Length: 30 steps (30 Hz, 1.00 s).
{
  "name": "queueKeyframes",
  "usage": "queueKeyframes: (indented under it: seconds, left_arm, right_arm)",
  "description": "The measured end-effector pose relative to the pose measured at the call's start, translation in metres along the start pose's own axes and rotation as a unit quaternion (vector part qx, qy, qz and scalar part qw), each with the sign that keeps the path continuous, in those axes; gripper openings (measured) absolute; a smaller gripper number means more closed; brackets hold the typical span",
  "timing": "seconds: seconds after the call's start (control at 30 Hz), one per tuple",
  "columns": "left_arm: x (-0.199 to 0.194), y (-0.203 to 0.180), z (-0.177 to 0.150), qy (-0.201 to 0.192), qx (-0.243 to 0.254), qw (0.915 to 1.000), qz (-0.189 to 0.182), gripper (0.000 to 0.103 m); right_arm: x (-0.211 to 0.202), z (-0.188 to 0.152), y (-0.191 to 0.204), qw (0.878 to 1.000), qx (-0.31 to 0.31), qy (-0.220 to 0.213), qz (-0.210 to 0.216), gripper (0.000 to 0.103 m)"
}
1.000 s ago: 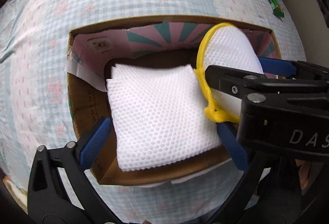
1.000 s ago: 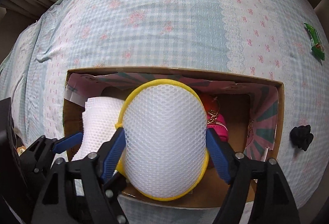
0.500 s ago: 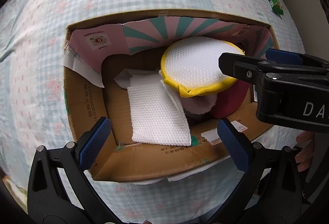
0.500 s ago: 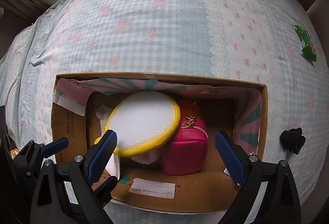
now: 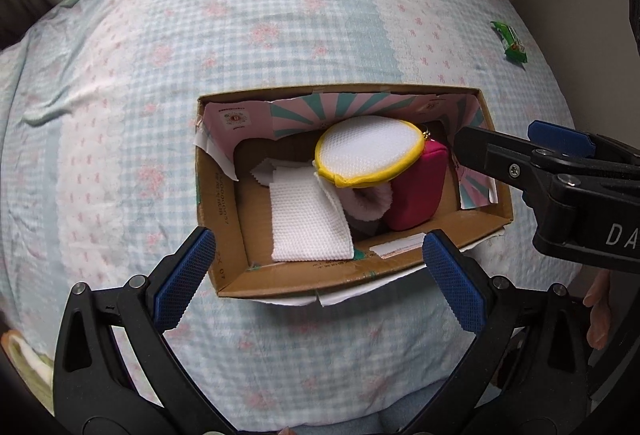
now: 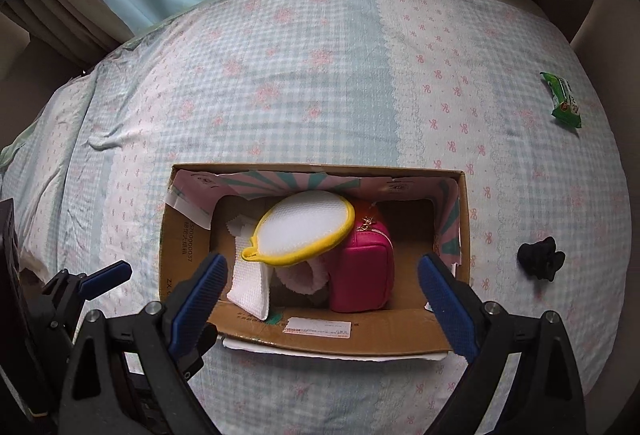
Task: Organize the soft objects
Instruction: 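Move both tools back toward the black sock and green wipes packet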
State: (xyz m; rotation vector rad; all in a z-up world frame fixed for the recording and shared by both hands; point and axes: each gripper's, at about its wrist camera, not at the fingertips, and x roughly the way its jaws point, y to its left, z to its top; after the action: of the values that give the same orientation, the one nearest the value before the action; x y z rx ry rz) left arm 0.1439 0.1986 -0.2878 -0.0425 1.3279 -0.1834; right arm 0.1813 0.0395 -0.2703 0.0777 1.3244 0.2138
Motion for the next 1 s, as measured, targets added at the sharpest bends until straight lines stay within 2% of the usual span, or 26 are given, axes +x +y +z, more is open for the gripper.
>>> queueKeyframes:
  seconds: [0.2, 0.33, 0.5, 0.7, 0.83, 1.0]
  left_arm:
    - [-0.056, -0.009, -0.018, -0.045, -0.005, 0.9990, 0.000, 0.103]
    - [-0.093, -0.013, -0.029, -0.078, -0.018, 0.9968, -0.001, 0.103]
    - [-0.129, -0.033, -0.040, -0.122, -0.009, 0.9922, 0.023, 0.103]
    - [-0.152, -0.080, -0.040, -0.165, 0.014, 0.9862, 0.009, 0.103]
    - [-0.157, -0.124, -0.038, -0.177, 0.033, 0.9836, 0.007, 0.103]
    - [-0.150, -0.182, -0.031, -0.177, 0.025, 0.9838, -0.004, 0.103]
  right_arm:
    - [-0.056, -0.026, 0.004, 0.999, -0.003, -0.041, 0.002, 0.095]
    - [-0.095, -0.045, 0.004, 0.997, -0.006, -0.074, -0.011, 0.095]
    - [-0.137, -0.061, -0.014, 0.993, 0.005, -0.113, -0.012, 0.095]
    - [-0.177, -0.077, -0.054, 0.985, 0.029, -0.161, -0.060, 0.095]
    - [-0.194, -0.084, -0.098, 0.981, 0.046, -0.177, -0.062, 0.095]
    - [-0.208, -0.088, -0.162, 0.980, 0.049, -0.183, -0.068, 0.095]
